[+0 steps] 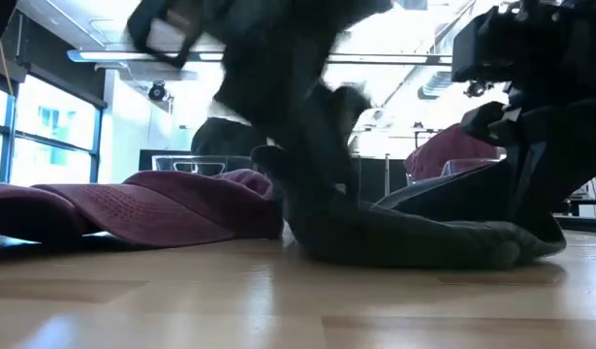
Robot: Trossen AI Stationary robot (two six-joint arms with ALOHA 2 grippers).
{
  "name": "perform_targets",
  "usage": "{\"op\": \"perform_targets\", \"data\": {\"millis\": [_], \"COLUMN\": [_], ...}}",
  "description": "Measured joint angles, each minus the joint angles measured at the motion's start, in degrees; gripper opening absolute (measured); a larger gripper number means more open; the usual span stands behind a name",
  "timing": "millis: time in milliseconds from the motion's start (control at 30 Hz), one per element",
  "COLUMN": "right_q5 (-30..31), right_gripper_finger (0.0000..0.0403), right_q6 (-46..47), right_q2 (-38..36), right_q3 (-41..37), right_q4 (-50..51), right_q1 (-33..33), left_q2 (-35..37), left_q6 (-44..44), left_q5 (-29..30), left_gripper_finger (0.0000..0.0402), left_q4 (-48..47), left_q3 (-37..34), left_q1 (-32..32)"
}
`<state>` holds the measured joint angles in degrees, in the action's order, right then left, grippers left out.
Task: Pick & Place hat
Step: Put the black cap into the left transparent bin
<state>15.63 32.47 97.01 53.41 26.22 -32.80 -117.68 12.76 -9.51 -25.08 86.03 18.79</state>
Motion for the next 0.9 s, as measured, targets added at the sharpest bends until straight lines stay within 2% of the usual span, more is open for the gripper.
{"op": "perform_targets", "data": {"millis": [133,367,467,567,667,900], "right_q5": [0.30,1.62,3.06,3.20,3.48,3.33], "right_gripper_finger": [0.0002,0.0010,0.0017,0.0026,0.0042,0.0110], "right_q6": [-1.24,-3.24,-4.47,-4.46,-5.03,-12.62], "right_q2": [0.00,-0.02,-0.02,-0.02,-0.02,-1.66], "right_q3": [0.02,0.04,0.04,0.04,0.04,0.07], "right_q4": [-0.77,-3.71,-5.03,-5.20,-6.54,-11.51], "right_q1": [-0.33,-0.65,-0.63,-0.63,-0.63,-1.22], "left_q2": [-2.61,-4.25,-4.23,-3.68,-3.19,0.52], "left_q6": [-0.01,-2.36,-2.52,-2.21,-1.45,-1.01], "left_q5": [-2.31,-0.50,-0.07,0.87,2.61,7.68], "left_gripper_finger": [0.0129,0.0123,0.0098,0.0055,0.0011,0.0004], "left_q4": [3.54,-2.07,-3.36,-5.71,-7.78,-10.73], "left_q3": [0.65,0.43,0.47,0.44,0.38,0.12], "left_q1": [0.06,0.39,0.51,0.87,1.22,1.20]}}
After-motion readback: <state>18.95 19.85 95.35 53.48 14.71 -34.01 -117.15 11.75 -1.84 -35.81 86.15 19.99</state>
